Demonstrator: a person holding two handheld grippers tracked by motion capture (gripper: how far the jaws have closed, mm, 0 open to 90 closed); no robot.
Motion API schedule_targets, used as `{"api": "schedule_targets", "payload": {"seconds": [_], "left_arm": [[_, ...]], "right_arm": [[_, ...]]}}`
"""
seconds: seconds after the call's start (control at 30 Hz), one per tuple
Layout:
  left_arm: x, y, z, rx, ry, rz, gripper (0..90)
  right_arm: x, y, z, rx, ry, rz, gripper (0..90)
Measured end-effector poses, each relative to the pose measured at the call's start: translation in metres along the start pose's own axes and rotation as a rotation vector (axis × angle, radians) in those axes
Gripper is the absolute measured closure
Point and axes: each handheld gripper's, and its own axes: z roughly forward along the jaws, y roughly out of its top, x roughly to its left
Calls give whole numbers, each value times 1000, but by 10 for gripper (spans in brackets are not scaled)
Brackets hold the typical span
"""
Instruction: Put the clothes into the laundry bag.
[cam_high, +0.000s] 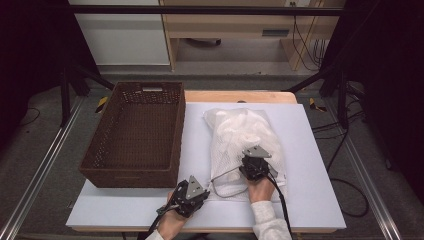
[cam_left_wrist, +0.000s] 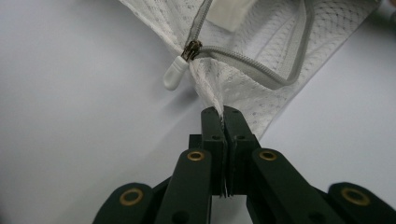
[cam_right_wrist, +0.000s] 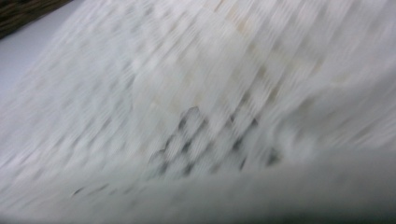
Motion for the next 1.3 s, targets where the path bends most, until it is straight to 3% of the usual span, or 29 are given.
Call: {"api": "schedule_targets", "payload": {"seconds": [0.13,0.2,0.33,0.4,0.53,0.63,0.73,0.77,0.83,0.9,1.0,1.07,1.13,1.23,1.3], "left_arm": [[1,0,0,0,-7,-2,876],[1,0,0,-1,-8,-5,875],[1,0,1,-2,-3,-5,872],[1,0,1,-3,-4,-8,872],[1,0,1,-2,-4,-9,871],[1,0,1,-2,-3,-9,872],[0,1,1,-4,-2,-9,871],[0,0,1,-4,-2,-8,871],[1,1,1,-1,-2,-9,871],[0,1,1,-1,-1,-8,871],[0,1,1,0,-3,-8,871],[0,0,1,0,-2,-7,872],[0,0,1,0,-3,-7,871],[0,0,1,0,-4,-7,871],[1,0,1,-1,-5,-10,870]], "right_arm": [[-2,-2,11,-19,1,19,703],[-3,-2,7,-3,43,32,600],[-3,-3,-12,15,82,33,407],[-4,-7,-26,4,139,47,363],[0,-18,-42,16,191,46,286],[11,-26,-40,56,219,6,309],[21,-29,-26,117,238,-54,438],[22,-29,-24,96,247,-53,500],[21,-24,-21,106,276,-19,700],[19,-18,-15,106,264,-10,815],[17,-8,0,94,206,19,845],[15,-2,9,75,126,-12,849],[12,0,15,50,97,-10,848],[15,-2,13,44,105,-7,810],[15,-4,5,62,148,2,689]]}}
